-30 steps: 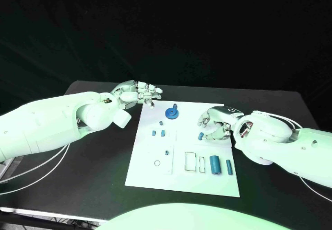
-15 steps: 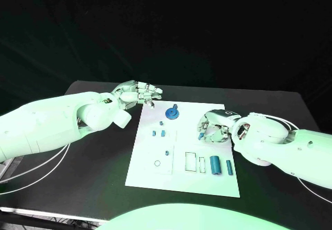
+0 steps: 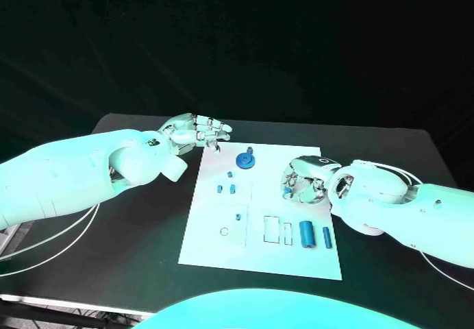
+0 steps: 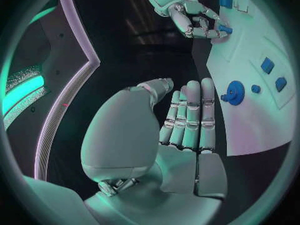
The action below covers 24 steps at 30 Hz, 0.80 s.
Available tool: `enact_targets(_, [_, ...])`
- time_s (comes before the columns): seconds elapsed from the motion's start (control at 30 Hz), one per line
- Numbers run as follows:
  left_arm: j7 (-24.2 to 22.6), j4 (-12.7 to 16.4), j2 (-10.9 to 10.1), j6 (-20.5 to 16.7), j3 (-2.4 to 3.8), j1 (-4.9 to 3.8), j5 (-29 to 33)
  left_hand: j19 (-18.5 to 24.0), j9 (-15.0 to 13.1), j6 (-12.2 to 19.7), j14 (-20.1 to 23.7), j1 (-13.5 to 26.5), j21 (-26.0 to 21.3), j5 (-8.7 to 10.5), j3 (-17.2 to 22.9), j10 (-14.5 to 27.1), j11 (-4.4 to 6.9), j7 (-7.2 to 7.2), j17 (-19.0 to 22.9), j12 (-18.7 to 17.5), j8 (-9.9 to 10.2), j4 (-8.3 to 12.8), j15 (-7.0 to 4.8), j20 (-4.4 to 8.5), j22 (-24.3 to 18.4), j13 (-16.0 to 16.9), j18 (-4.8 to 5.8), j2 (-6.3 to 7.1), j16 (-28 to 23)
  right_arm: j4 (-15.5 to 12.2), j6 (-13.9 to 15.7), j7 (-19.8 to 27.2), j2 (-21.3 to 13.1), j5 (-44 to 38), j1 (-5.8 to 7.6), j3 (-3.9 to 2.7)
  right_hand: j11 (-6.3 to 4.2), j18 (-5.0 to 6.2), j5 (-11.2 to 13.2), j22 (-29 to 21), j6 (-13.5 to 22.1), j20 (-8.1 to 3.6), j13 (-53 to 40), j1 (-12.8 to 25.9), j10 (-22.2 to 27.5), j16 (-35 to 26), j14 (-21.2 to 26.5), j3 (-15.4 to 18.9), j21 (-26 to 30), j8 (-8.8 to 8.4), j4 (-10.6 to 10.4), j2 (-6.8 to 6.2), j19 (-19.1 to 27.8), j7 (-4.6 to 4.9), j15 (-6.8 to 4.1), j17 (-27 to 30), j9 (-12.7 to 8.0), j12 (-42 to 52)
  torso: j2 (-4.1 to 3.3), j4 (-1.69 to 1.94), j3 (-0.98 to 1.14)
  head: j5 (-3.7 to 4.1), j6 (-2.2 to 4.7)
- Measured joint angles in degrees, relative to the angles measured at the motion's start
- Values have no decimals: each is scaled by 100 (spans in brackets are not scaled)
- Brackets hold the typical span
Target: Assemble the parts on the task board
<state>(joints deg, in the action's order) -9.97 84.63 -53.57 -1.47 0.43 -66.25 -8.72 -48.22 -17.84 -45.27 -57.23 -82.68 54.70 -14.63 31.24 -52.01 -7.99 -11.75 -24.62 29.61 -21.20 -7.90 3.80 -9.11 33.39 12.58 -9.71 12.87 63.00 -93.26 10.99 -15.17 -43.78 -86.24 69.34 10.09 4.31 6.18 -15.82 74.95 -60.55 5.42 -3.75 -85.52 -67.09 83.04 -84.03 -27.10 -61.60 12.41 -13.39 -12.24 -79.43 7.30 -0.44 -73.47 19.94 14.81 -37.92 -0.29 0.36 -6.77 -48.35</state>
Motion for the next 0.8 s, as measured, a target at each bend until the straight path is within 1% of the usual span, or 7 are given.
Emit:
enact_targets(0.1, [2,0,0,2,0,0,-1,0,0,0,0,0,0,0,0,0,0,0,0,0,0,0,0,0,0,0,0,0,0,17,46,-16,25,-12,-19,-5,51,0,-3,0,-43,-22,-17,0,-50,0,0,-238,-64,48,112,0,-22,-11,0,-18,34,-54,0,-1,1,0,-5])
enact_targets(0.2, [3,-1,0,4,0,0,-2,0,0,0,0,0,0,0,0,0,0,0,0,0,0,0,0,0,0,0,0,0,0,18,125,-32,38,-25,-43,-4,90,0,-21,-1,-66,-30,-29,-1,-89,0,0,-422,-108,86,198,1,-30,7,-41,-40,83,-92,0,-1,1,0,-12])
enact_targets(0.33, [5,-3,0,7,0,0,-3,0,0,0,0,0,0,0,0,0,0,0,0,0,0,0,0,0,0,0,0,0,0,-7,261,-58,29,-39,-68,9,134,0,-23,-1,-99,-60,-76,2,-134,31,0,-514,-216,158,170,3,-60,-26,-41,-72,150,-148,0,-1,0,1,-17])
enact_targets(0.43, [7,-7,1,9,0,0,-3,0,0,0,0,0,0,0,0,0,0,0,0,0,0,0,0,0,0,0,0,0,0,-58,377,-89,-17,-40,-86,21,171,0,-23,-1,-107,-60,-81,165,-171,31,-1,-725,-219,212,338,-4,-60,-36,-40,-84,214,-181,0,-1,1,4,-18])
enact_targets(0.53, [8,-17,2,11,0,1,-4,0,0,0,0,0,0,0,0,0,0,0,0,0,0,0,0,0,1,1,0,0,0,-173,508,-120,-99,-40,-82,16,171,0,-23,-1,-114,-60,-104,212,-171,31,-1,-734,-223,215,347,-2,-60,-45,-40,-84,223,-202,2,-1,1,2,-10])
enact_targets(0.57, [9,-21,3,12,0,1,-4,0,0,0,0,0,0,0,0,0,0,0,0,0,0,0,0,0,1,1,0,0,0,-222,551,-127,-128,-39,-73,10,171,0,-23,-1,-114,-60,-106,270,-171,31,2,-803,-256,215,416,-3,-60,-45,-43,-84,250,-202,4,-1,1,-8,-7])
enact_targets(0.8, [22,-37,14,13,0,1,-17,0,7,0,0,0,0,-21,0,0,0,0,7,29,0,0,0,0,1,-6,0,0,0,-677,875,-126,-339,3,66,-37,172,0,-22,-2,-103,-81,-125,299,-171,53,-1,-828,-311,266,441,-6,-81,-56,-80,-99,292,-212,9,-2,1,-27,4])
